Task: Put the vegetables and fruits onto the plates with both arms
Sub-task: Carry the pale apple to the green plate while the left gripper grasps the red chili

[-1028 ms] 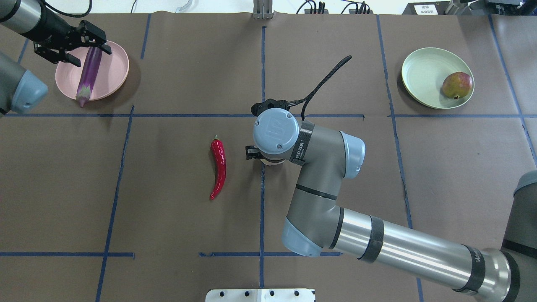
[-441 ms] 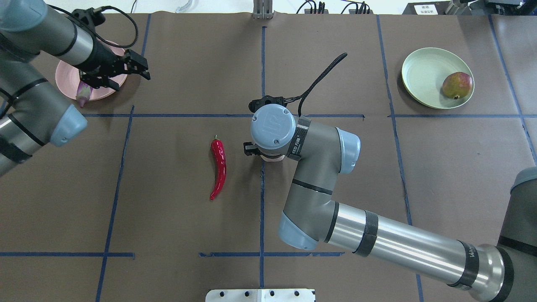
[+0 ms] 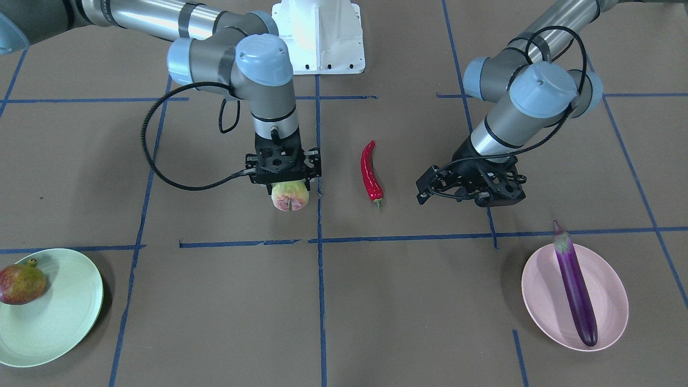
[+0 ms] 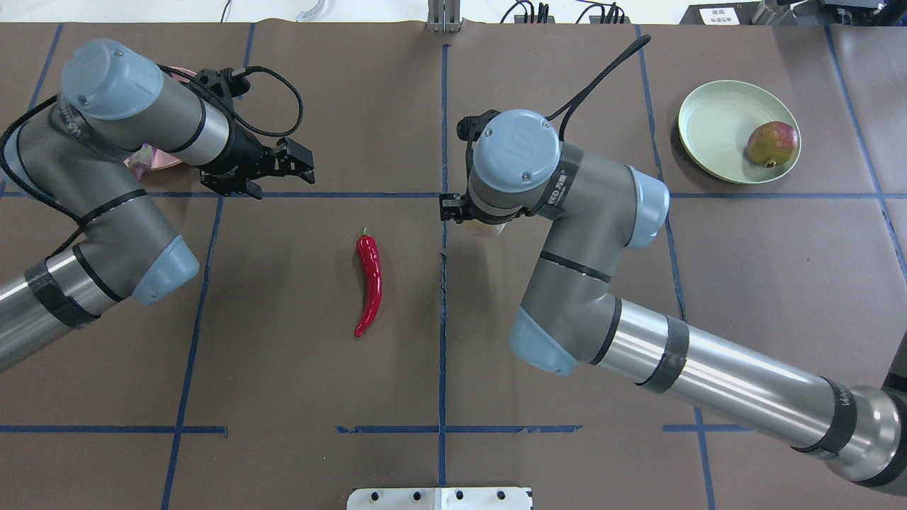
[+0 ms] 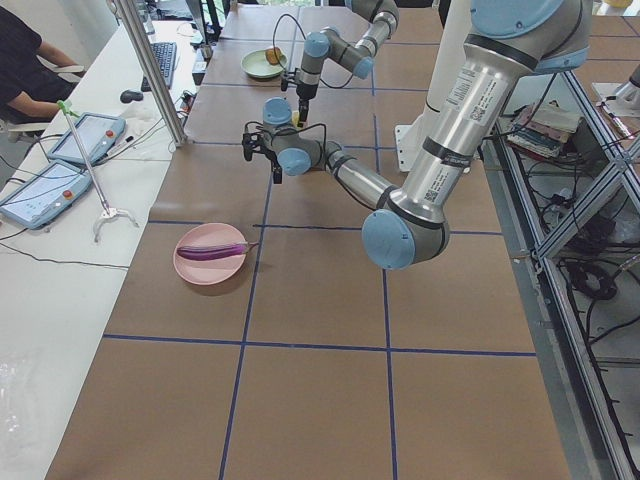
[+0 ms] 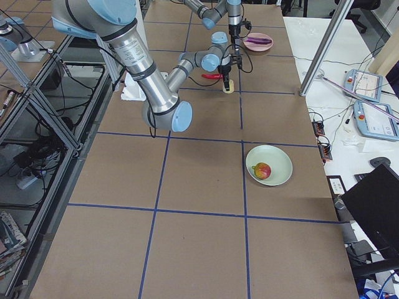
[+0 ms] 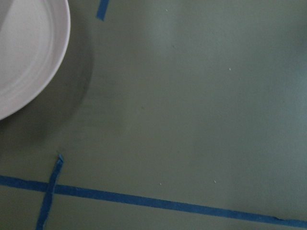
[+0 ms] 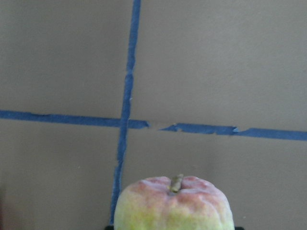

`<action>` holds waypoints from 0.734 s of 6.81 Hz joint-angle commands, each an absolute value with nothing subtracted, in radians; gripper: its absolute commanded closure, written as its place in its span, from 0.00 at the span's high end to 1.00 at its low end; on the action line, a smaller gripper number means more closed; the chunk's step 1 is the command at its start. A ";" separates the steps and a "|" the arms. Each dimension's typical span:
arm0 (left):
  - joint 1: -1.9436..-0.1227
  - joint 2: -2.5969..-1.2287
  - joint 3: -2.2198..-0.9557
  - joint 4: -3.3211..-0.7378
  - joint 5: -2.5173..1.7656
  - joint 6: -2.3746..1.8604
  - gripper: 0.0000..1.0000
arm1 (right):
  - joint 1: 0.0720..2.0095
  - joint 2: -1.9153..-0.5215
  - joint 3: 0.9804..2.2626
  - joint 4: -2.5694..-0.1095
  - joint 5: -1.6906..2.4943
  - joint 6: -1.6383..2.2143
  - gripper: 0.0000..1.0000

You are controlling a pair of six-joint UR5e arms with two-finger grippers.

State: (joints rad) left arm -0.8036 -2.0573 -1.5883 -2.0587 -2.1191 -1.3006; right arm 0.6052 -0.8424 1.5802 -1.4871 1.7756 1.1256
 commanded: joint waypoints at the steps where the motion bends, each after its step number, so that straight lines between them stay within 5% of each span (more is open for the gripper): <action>1: -0.747 -2.092 -1.591 -2.057 -2.100 -1.315 1.00 | 0.778 -0.932 1.608 -1.482 1.880 1.058 0.00; 5: -0.632 -2.117 -1.586 -2.046 -1.979 -1.315 1.00 | 1.073 -0.959 1.338 -1.479 1.967 0.751 0.01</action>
State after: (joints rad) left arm -0.6556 -2.1107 -1.5883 -2.0531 -2.0111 -1.3146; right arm 0.9973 -0.9568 1.4174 -1.4799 1.9555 0.8190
